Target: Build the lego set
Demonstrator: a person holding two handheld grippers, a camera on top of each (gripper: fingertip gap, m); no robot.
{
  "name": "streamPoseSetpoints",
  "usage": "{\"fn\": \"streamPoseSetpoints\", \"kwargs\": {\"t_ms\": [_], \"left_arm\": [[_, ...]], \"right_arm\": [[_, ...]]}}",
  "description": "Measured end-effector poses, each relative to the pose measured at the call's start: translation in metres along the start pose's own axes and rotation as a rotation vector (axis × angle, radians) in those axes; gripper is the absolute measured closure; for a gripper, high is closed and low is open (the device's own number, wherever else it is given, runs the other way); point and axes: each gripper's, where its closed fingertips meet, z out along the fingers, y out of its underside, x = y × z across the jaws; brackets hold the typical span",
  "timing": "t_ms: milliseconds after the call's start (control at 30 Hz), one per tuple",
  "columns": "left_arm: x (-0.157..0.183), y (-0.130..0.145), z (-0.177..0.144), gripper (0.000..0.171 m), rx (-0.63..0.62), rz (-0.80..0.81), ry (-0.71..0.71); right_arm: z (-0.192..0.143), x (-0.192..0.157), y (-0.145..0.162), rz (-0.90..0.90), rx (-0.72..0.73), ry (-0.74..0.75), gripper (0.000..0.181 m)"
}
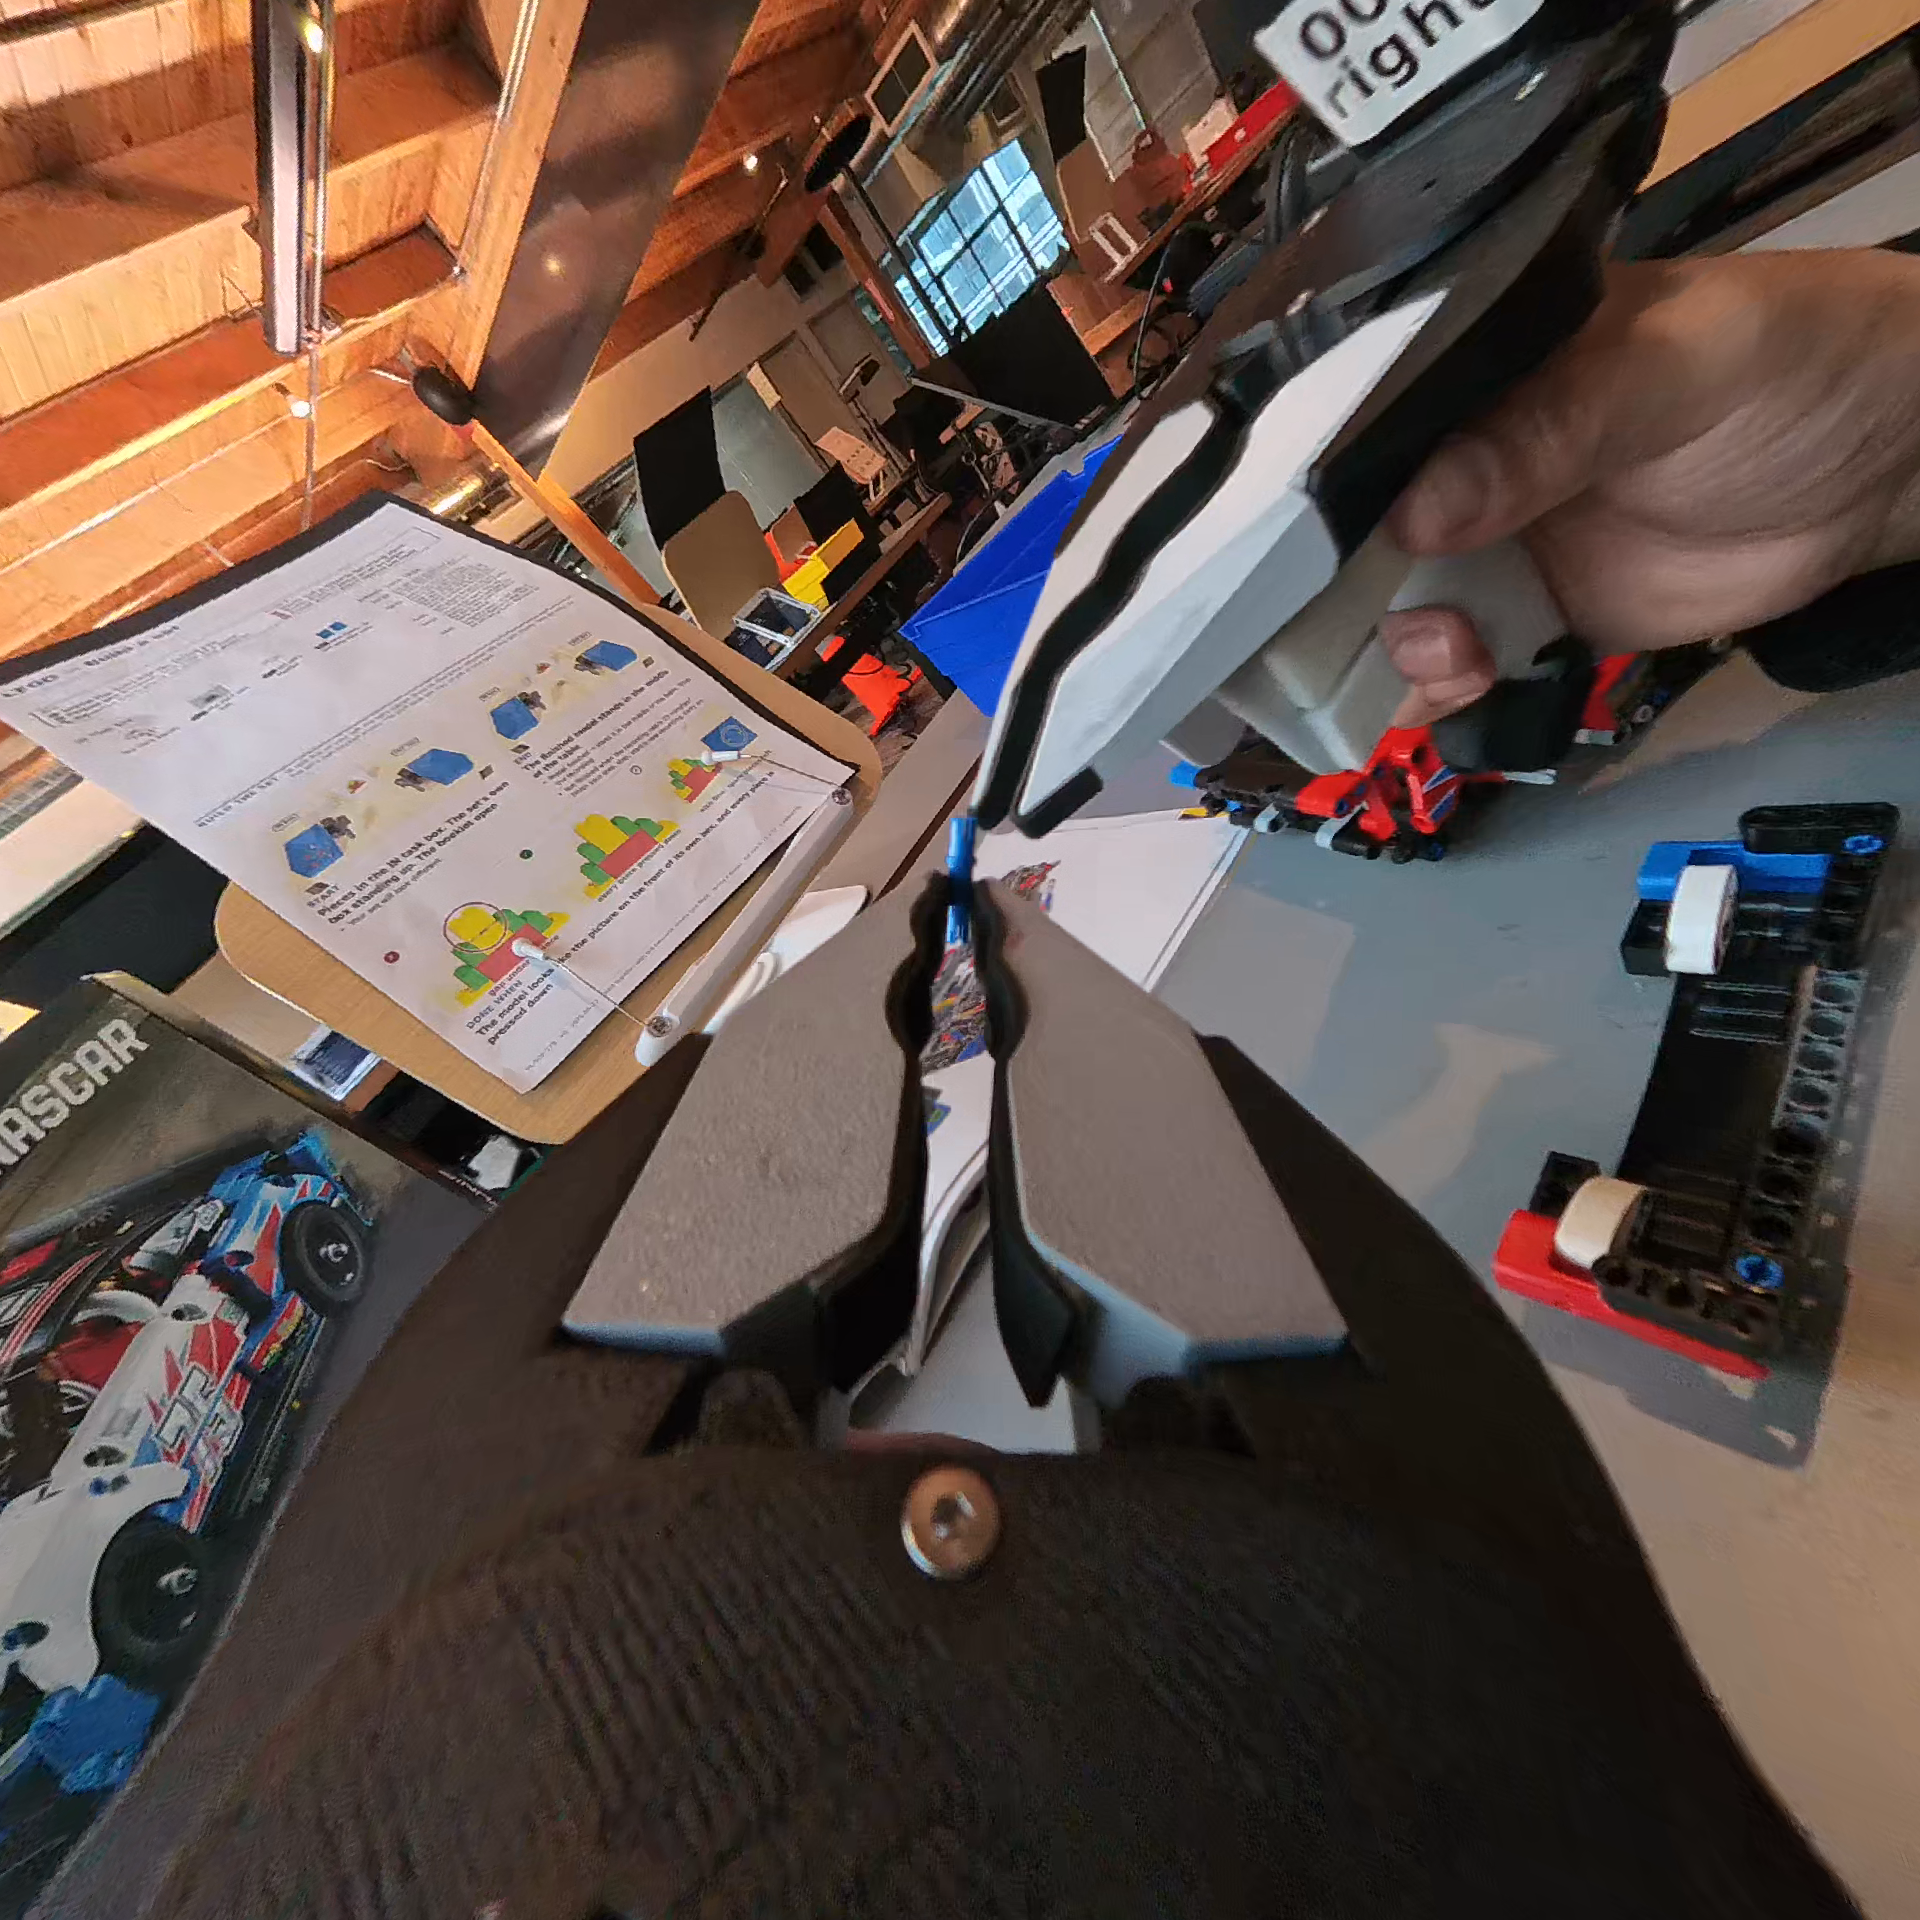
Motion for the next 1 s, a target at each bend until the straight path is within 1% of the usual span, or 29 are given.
{"fn": "streamPoseSetpoints", "kwargs": {"t_ms": [100,500,800,1000], "left_arm": [[-0.003,0.005,0.002,0.17,-0.016,0.02,-0.03],[-0.001,0.005,0.002,0.17,-0.029,0.135,-0.075],[0.002,0.001,0.001,0.17,-0.007,0.15,-0.061],[0.01,0.001,0.002,0.17,-0.02,0.205,-0.04]], "right_arm": [[0.0,0.001,0.001,-0.014,-0.007,0.01,0.17],[0.0,0.003,0.001,-0.023,-0.002,0.018,0.169],[0.001,0.003,0.003,-0.021,-0.013,0.017,0.168],[0.002,0.003,0.005,-0.011,-0.017,0.012,0.17]]}}
